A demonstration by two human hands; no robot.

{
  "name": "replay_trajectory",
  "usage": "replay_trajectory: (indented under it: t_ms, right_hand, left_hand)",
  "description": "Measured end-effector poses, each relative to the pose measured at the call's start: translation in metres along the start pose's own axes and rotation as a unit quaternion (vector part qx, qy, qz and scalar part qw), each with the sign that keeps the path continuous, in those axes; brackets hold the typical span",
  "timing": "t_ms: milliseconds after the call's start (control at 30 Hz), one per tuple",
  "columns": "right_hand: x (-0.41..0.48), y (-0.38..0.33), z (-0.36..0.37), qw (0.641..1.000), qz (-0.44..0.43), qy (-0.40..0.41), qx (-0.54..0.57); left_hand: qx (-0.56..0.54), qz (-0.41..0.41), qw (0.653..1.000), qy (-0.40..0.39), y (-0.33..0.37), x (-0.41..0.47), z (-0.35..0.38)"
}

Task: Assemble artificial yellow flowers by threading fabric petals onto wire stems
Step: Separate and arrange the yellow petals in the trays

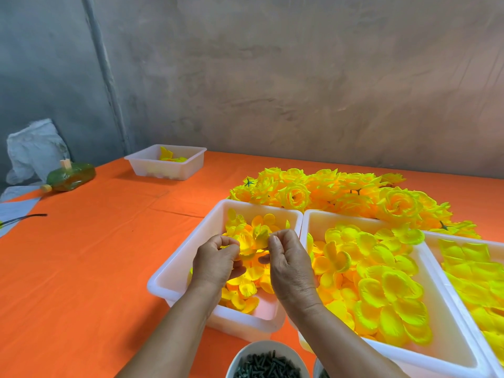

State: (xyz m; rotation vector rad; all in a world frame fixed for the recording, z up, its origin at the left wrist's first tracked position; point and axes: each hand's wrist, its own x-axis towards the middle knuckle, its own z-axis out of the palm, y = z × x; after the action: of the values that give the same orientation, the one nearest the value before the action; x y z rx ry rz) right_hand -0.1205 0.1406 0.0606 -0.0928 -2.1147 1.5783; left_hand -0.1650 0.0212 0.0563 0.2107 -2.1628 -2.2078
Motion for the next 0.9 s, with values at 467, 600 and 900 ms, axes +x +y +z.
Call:
replay_trajectory:
  t_ms: [467, 600, 900]
  right_hand:
    - [0.001, -0.004, -0.002, 0.995, 0.081, -0.051, -0.027]
    - [0.002, -0.002, -0.001, 0.995, 0.08, -0.041, -0.047]
    - [0.003, 0.003, -0.002, 0.999, 0.042, -0.015, 0.006]
  left_hand:
    - [0.314, 0.249, 0.915, -0.042, 0.004, -0.02, 0.001]
    - [0.303, 0.239, 0.922, -0.033, 0.006, -0.024, 0.004]
    - [0.284, 0.158, 0.945, -0.026, 0.011, -0.023, 0.008]
